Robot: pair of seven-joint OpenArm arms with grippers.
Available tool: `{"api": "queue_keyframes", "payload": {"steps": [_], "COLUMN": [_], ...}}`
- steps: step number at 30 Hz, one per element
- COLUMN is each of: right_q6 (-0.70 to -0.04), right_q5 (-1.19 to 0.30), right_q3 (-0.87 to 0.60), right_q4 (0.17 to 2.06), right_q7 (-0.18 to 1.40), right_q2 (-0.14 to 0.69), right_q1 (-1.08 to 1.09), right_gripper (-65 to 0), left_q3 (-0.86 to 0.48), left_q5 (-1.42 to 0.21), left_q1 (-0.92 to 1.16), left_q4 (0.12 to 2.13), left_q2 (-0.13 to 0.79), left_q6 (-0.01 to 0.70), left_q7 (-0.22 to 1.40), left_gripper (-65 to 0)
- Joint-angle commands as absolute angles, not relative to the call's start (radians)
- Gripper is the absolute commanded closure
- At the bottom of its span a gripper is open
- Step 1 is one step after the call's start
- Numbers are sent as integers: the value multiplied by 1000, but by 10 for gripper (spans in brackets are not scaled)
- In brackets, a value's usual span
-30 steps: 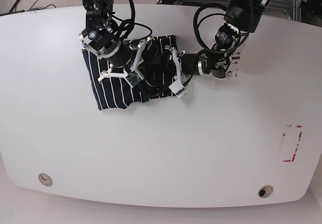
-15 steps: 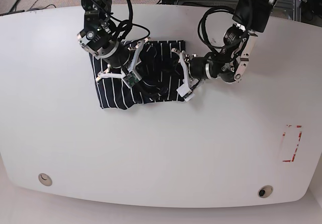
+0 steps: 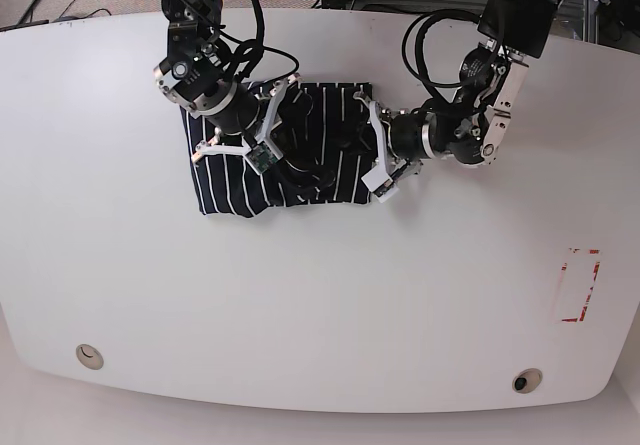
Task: Layout the t-shirt on the table in an organized manner, then fold the t-shirt properly
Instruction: 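Grasp the bundle edge with the right gripper and fold it over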
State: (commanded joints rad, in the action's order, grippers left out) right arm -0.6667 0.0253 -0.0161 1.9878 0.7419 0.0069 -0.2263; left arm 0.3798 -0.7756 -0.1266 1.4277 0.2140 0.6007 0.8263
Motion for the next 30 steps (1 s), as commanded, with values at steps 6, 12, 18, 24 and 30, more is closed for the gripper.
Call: {"api": "queue_keyframes", "payload": {"steps": [6,12,18,24,30], "right_q6": [-667,-667,-667,-667,-667], "right_q5": [25,25,25,25,25], "right_q3": [-16,-16,-16,-16,-16], "right_q4": [1988,1986,1986,1986,1986], "right_q7": [742,742,742,742,742], "right_q2": [7,7,7,7,7], "right_q1": [-219,-219,-217,-217,-217], "right_gripper": [-8,-8,-8,-8,-8], "left_q3": [378,378,378,380,384], "left_q5": [-769,-699,-647,-642,-642], "left_q1": [-127,-127,-127,-131,-134], "left_q4": [1425,1406,1371,1274,1170], "left_q2": [214,214,211,213,209], "left_q6": [598,558,547,547,547], "left_q7": [823,822,817,757,713], "left_gripper": [-86,-86,-86,-86,-86]}}
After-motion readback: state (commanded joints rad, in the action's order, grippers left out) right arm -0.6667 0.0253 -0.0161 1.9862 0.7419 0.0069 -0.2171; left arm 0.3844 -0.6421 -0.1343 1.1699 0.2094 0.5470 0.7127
